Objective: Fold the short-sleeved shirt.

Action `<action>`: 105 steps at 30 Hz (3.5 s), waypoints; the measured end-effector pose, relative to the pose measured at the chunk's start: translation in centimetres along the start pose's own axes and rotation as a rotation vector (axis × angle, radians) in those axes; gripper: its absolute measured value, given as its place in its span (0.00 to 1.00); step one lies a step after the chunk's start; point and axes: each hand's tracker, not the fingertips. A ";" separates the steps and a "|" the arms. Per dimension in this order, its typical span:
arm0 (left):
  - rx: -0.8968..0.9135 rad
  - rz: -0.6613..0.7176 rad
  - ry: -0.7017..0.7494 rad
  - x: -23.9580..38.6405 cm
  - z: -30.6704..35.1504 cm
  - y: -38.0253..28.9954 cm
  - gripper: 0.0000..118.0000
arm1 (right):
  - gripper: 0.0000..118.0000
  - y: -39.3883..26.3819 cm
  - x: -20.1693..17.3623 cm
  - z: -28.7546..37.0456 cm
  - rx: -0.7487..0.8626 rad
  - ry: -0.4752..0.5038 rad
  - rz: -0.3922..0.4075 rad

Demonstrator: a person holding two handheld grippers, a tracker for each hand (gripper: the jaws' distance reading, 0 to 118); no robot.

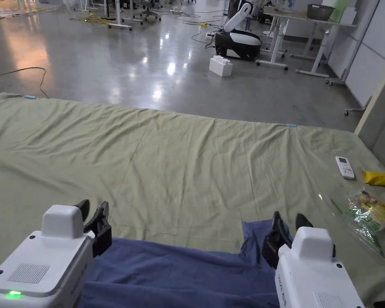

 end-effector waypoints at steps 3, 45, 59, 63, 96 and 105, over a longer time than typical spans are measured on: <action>0.030 0.003 0.018 0.3 0.1 0.5 0.04 | 0.07 0.2 -0.4 -0.1 0.002 0.003 -0.015; -0.819 0.018 -0.011 -11.2 -24.3 -10.6 0.58 | 0.01 -7.2 2.4 -4.8 -0.276 -0.024 0.012; -0.747 -0.020 -0.009 -9.4 -22.2 -9.8 0.04 | 0.17 -9.1 6.3 -9.3 -0.485 -0.028 -0.042; -0.705 0.011 -0.004 -9.1 -19.8 -8.1 0.04 | 0.55 -10.4 9.0 -14.1 -0.662 -0.026 -0.011; -0.574 0.030 0.009 -9.9 -12.9 -5.3 0.04 | 0.01 -9.1 11.0 -16.9 -0.752 0.111 -0.020; -0.490 0.047 -0.028 -11.2 -6.6 -3.5 0.04 | 0.01 -4.6 12.7 -7.5 -0.655 0.138 -0.042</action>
